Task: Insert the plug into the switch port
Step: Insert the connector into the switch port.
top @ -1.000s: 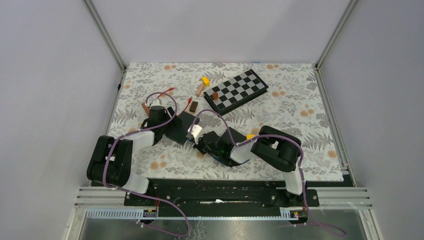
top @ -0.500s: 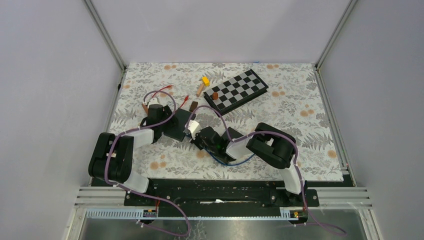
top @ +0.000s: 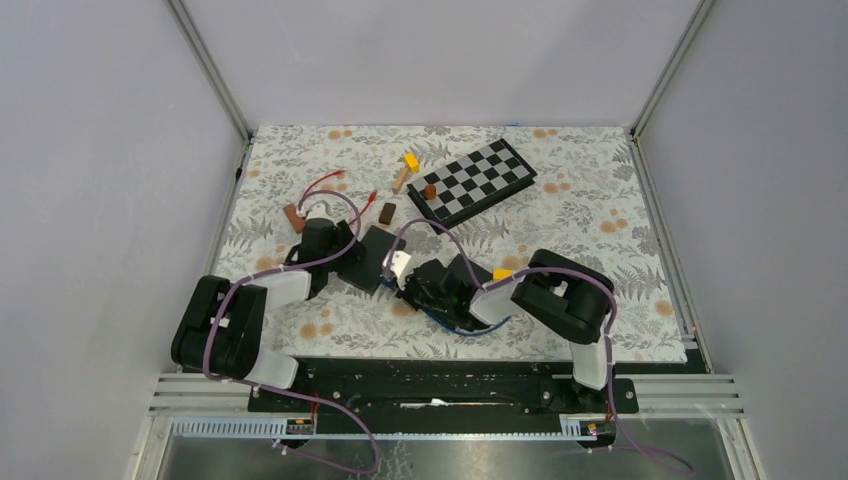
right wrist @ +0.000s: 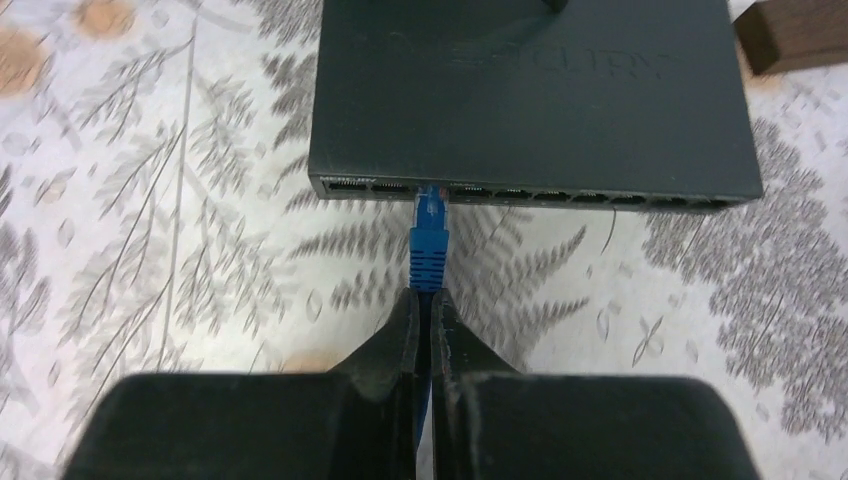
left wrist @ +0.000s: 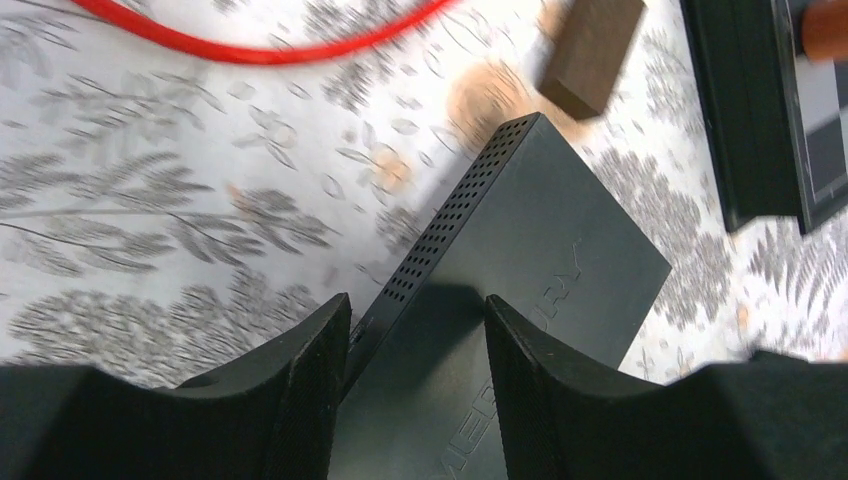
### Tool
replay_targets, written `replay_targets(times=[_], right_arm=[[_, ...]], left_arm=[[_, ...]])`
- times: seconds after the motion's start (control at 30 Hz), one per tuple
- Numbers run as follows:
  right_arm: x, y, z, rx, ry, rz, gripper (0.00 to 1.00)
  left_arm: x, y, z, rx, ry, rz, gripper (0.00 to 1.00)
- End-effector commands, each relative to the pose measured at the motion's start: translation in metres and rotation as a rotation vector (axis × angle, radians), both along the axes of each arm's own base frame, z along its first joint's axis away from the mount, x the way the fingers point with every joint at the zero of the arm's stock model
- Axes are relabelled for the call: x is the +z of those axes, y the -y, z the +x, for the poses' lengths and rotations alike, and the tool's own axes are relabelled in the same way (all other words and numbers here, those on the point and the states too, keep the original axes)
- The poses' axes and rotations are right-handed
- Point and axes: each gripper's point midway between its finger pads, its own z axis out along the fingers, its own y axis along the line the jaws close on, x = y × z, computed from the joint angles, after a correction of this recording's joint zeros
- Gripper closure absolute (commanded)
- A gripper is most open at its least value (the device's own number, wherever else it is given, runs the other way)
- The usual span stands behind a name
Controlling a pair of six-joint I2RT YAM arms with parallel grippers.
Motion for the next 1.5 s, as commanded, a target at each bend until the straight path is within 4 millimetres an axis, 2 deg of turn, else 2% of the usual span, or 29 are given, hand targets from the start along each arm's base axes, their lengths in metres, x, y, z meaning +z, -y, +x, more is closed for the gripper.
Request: replay_targets(times=[0.0,0.13,0.33,0.53,0.7,0.97,1.47], right_arm=[[0.053,-0.014,-0.025,0.129,0.023,0.171,1.0],[0.053,0.001,-0.035,0.118,0.014,0.162,1.0],[0.056,0.027,-0.033,0.032,0.024,0.137,1.0],[0.057,0.04,-0.036,0.001,0.019,0.135,1.0],[0.049,0.04,-0.036,0.001,0.003,0.12,1.0],[0.047,0.034,-0.033,0.001,0.005,0.128,1.0],[0.046,0.028,-0.033,0.007,-0.008,0.138,1.0]], left_arm=[[-0.026,0.064,-0.075,-0.227,-0.223,-0.108,0.48],[-0.031,0.074,-0.089,-0.243,-0.244,-0.087,0.48],[-0.032,0.085,-0.112,-0.286,-0.245,-0.081,0.47],[-0.03,0.105,-0.129,-0.385,-0.212,-0.106,0.45],[-0.038,0.103,-0.127,-0.391,-0.192,-0.062,0.41],[-0.034,0.109,-0.127,-0.412,-0.161,-0.093,0.36],[-0.032,0.106,-0.127,-0.401,-0.162,-0.082,0.25]])
